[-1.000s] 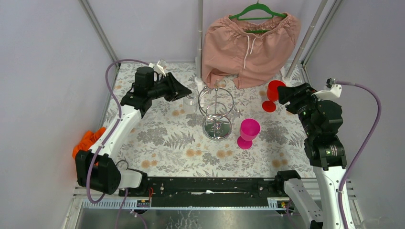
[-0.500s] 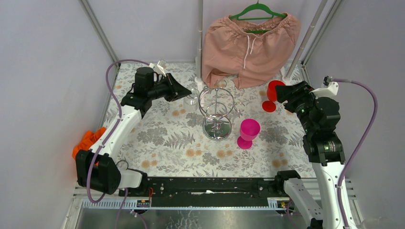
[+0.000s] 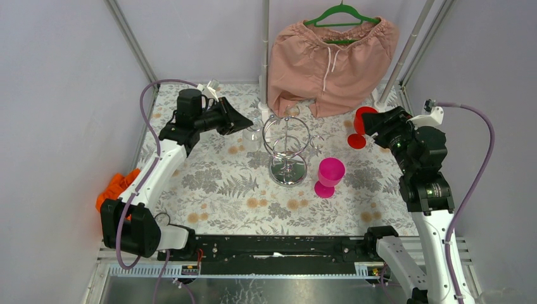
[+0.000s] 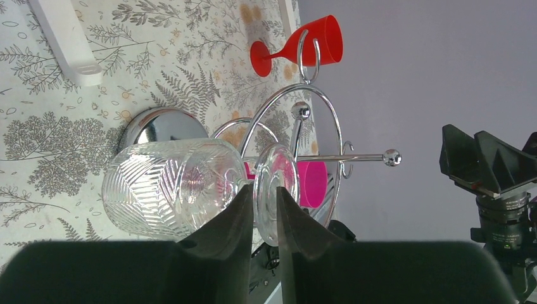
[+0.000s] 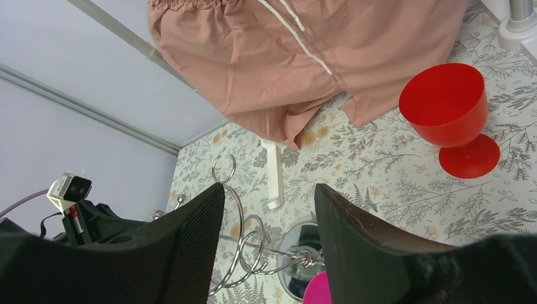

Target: Take the wine glass off the wine glass rack

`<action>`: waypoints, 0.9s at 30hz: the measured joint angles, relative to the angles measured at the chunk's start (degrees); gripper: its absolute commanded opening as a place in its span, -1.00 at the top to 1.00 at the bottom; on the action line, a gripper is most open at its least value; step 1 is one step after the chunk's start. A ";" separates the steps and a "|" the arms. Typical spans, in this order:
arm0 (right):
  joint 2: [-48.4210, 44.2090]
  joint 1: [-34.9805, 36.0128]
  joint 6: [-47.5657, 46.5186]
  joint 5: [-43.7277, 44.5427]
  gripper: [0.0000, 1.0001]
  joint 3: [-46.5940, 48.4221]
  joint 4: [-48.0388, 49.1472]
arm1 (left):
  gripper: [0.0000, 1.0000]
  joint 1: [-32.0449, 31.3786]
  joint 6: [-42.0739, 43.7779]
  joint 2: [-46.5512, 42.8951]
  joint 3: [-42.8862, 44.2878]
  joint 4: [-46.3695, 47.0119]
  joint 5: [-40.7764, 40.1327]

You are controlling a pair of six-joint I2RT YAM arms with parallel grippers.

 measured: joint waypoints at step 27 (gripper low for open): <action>0.02 0.00 0.11 -1.03 -0.24 -0.68 0.94 | 0.33 1.51 1.20 0.37 0.09 0.02 1.81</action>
